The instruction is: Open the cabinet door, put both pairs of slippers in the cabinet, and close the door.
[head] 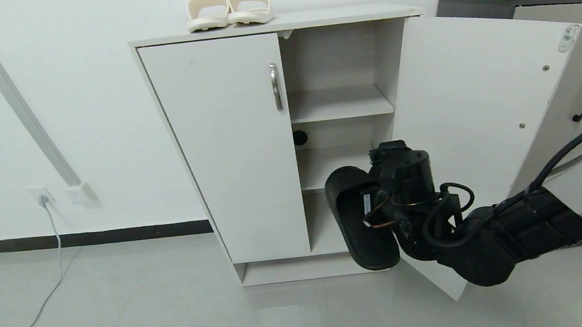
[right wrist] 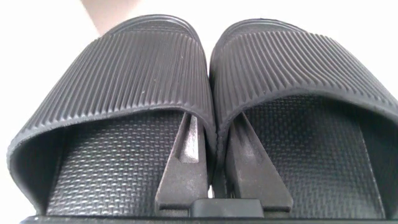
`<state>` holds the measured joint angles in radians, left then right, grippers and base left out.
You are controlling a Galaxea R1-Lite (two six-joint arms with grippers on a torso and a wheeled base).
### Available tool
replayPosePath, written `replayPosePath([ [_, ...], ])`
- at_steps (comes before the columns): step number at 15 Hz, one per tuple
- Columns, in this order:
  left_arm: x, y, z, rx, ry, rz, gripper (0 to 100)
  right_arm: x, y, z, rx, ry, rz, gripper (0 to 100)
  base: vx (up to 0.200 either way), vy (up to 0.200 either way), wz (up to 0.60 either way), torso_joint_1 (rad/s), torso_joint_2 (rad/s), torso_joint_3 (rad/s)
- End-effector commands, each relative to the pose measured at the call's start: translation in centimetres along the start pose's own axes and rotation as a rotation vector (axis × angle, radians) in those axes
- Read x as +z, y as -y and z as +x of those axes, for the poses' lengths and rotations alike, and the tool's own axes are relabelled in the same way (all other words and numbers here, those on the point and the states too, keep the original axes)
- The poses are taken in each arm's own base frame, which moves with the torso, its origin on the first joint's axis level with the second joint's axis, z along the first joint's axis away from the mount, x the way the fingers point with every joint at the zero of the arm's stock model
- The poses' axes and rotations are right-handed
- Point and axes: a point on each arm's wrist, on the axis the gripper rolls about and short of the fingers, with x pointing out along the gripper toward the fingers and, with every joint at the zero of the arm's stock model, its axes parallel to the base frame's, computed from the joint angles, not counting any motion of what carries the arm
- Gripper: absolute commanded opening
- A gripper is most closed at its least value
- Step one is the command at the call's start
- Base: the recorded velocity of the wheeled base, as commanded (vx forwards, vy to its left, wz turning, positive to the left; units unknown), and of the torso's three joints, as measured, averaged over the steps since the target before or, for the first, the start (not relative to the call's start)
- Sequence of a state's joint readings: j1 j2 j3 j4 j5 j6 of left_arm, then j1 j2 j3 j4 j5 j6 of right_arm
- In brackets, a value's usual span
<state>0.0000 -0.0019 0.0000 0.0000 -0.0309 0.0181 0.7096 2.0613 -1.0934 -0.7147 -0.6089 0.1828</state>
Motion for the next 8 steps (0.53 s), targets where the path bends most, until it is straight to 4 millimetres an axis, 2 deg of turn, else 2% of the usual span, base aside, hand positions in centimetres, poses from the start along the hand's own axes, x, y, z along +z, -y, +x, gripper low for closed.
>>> replayPosePath([
  [1,0.0,0.0,0.0,0.000,-0.002,0.000,0,-1.3,-1.5,0.7,0.025,-0.016,-0.013,0,0.000,0.000,0.00,0.000,0.00,0.000],
  [4,0.0,0.0,0.0,0.000,-0.002,0.002,0,-2.5,-2.4,1.2,0.037,-0.032,-0.024,0,0.000,0.000,0.00,0.000,0.00,0.000],
  [8,0.0,0.0,0.0,0.000,-0.002,0.003,0,-2.8,-2.4,1.4,0.032,-0.027,-0.019,0,0.000,0.000,0.00,0.000,0.00,0.000],
])
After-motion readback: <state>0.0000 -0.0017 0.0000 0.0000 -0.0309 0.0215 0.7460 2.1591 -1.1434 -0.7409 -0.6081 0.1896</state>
